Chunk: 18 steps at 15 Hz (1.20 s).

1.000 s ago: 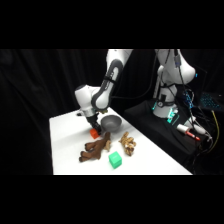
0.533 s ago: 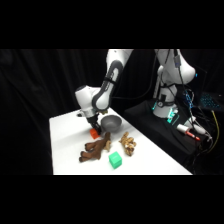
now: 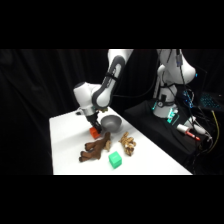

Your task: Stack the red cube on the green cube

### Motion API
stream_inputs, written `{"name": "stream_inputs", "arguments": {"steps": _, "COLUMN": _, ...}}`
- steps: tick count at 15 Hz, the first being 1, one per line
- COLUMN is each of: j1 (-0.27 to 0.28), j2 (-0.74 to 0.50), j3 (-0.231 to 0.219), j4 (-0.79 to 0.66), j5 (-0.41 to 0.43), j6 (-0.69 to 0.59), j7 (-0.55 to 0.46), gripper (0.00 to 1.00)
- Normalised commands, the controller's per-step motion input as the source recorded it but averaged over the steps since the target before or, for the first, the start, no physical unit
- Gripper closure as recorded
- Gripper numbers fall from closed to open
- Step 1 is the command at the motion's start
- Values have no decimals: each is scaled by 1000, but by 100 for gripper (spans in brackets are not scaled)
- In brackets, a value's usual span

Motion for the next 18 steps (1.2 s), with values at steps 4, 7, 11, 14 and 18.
{"name": "stream_inputs", "arguments": {"steps": 4, "j1": 207, "j2": -476, "j3": -140, "j4": -132, "j5": -173, "j6": -432, "j7": 291, "gripper": 67}}
{"name": "stream_inputs", "arguments": {"steps": 7, "j1": 184, "j2": -409, "j3": -87, "j4": -139, "j5": -133, "j6": -357, "j7": 266, "gripper": 67}}
{"name": "stream_inputs", "arguments": {"steps": 11, "j1": 181, "j2": -350, "j3": -18, "j4": -224, "j5": -71, "j6": -176, "j7": 255, "gripper": 67}}
{"name": "stream_inputs", "arguments": {"steps": 14, "j1": 187, "j2": -294, "j3": 43, "j4": -286, "j5": -36, "j6": 4, "j7": 262, "gripper": 67}}
{"name": "stream_inputs", "arguments": {"steps": 18, "j1": 185, "j2": -216, "j3": 65, "j4": -249, "j5": -57, "j6": 94, "j7": 259, "gripper": 67}}
